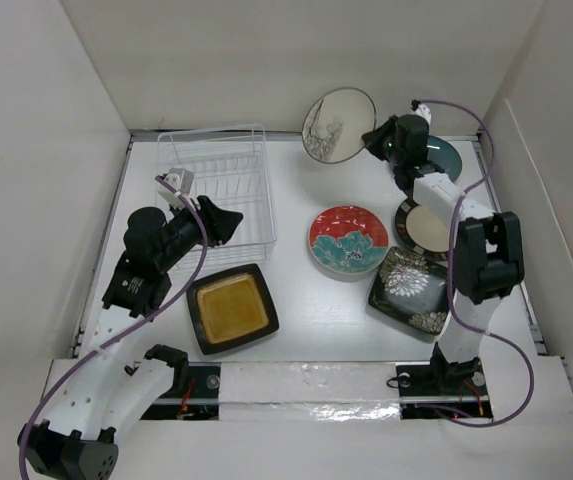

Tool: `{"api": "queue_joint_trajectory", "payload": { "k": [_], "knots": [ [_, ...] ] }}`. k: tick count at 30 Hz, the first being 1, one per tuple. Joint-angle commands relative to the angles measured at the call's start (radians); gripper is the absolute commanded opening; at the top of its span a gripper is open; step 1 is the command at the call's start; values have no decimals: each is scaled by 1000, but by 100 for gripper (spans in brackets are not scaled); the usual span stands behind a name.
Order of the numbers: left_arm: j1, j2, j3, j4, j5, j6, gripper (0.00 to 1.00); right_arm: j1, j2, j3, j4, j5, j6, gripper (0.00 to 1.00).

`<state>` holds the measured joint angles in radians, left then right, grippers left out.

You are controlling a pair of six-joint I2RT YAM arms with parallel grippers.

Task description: Load the plates into the dish rack

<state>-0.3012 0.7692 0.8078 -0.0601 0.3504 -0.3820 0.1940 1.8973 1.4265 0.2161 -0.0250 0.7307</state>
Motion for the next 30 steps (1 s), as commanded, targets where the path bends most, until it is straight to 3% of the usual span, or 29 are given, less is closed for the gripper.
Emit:
{"api": "queue_joint_trajectory", "payload": {
  "k": [1,4,5,11,12,14,18,22,26,30],
  "knots": [
    [-4,-8,36,3,-56,-1,35,93,-138,162,-13,115,-138,0],
    [-4,-10,50,-18,-140,-20,20,153,-150,230,-169,190,-188,0],
    [-4,-7,53,-20,-168,-24,0,171,-150,292,-205,242,-206,0],
    [-4,5,60,-17,-194,-72,0,376,-81,546,-467,540,-240,0],
    [-4,16,65,-30,-214,-86,2,399,-49,613,-486,580,-237,0],
    [-4,54,83,-73,-257,-121,15,452,-18,669,-533,672,-222,0],
    [36,84,82,-73,-209,-162,26,501,58,788,-589,770,-226,0],
    [36,78,82,-70,-209,-185,31,538,158,934,-658,846,-243,0],
    [36,76,90,-87,-226,-195,41,562,221,995,-682,910,-275,0],
    [36,87,96,-98,-225,-201,43,590,269,1019,-670,927,-297,0]
  ]
}}
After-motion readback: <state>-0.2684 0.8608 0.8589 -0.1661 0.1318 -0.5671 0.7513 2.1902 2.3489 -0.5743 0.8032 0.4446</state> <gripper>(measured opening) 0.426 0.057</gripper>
